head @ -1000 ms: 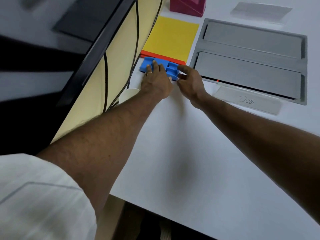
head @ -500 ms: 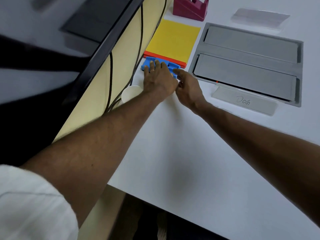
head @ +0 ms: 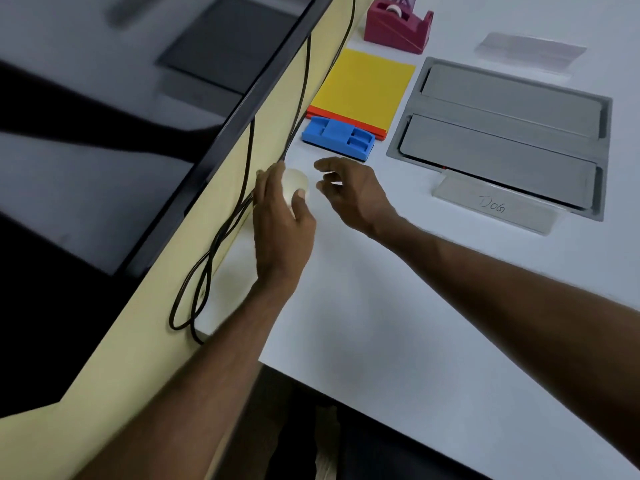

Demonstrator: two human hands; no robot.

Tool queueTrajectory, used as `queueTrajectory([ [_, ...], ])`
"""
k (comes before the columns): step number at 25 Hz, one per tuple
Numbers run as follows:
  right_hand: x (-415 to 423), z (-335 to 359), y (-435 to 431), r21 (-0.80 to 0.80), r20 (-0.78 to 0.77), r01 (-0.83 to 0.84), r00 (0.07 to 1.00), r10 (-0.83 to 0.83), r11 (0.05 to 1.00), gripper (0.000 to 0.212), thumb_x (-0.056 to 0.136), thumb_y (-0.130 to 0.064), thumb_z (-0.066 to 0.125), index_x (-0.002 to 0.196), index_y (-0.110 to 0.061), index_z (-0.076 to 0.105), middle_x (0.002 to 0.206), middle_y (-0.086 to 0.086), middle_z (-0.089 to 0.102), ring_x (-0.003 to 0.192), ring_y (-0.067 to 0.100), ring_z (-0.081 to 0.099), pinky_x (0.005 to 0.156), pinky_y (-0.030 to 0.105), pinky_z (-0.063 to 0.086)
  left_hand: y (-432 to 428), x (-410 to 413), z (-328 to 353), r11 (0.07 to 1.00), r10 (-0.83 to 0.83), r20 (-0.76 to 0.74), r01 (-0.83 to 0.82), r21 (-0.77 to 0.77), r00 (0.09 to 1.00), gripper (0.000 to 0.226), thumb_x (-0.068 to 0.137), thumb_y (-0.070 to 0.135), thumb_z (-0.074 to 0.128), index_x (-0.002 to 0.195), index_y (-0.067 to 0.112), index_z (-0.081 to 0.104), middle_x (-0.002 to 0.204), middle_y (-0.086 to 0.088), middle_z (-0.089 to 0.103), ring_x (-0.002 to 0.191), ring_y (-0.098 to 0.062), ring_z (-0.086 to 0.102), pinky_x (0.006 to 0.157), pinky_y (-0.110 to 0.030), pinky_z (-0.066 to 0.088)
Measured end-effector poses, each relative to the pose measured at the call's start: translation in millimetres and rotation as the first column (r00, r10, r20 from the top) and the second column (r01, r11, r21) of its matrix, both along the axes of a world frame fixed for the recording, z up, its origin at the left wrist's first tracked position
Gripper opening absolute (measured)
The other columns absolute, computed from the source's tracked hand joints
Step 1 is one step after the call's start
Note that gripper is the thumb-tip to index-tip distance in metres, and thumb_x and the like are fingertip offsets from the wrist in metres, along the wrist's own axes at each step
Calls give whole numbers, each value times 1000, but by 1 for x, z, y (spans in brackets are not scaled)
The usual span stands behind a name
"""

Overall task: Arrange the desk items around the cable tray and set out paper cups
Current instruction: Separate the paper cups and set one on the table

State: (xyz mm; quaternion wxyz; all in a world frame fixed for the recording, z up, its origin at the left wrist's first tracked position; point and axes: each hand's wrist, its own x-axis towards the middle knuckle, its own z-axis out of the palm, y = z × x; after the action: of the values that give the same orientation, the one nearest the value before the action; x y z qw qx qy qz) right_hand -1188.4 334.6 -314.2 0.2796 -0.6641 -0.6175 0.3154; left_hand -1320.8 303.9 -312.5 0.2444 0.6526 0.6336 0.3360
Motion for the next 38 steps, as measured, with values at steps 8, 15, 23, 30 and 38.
queueTrajectory([
  [8,-27,-2,9,-50,-13,6,1000,-7,999,44,97,-12,63,141,-12,56,143,6,60,124,20,62,106,32,52,0,-27,-21,973,3,46,8,-232,999,73,101,23,58,161,13,16,165,-5,28,151,-20,30,119,-34,31],
  [15,-33,0,3,-70,113,-79,990,86,994,60,94,-19,69,150,-16,47,151,5,53,137,26,52,111,41,48,0,-33,-23,982,-49,-15,46,-184,999,71,105,21,51,162,15,9,169,-5,17,155,-20,19,121,-32,27],
  [23,-25,11,-2,-14,163,-114,980,114,993,64,92,-14,70,150,-15,45,150,6,53,135,27,53,109,41,50,2,-27,-9,988,13,92,1,-156,996,67,104,15,50,161,14,15,164,-6,30,149,-20,33,108,-14,27],
  [30,-24,25,-14,101,49,-14,999,10,995,63,92,-11,70,150,-9,44,147,9,55,132,24,57,110,38,49,-4,-21,12,997,24,184,-10,-79,983,72,103,10,50,161,11,7,167,-6,24,152,-19,27,112,-17,28],
  [38,6,43,-57,201,-215,291,945,-248,935,53,92,2,58,144,-2,48,137,10,64,121,18,65,105,26,53,-27,12,29,995,-102,332,98,29,938,68,100,5,55,158,8,21,162,-9,34,149,-20,36,111,-15,39],
])
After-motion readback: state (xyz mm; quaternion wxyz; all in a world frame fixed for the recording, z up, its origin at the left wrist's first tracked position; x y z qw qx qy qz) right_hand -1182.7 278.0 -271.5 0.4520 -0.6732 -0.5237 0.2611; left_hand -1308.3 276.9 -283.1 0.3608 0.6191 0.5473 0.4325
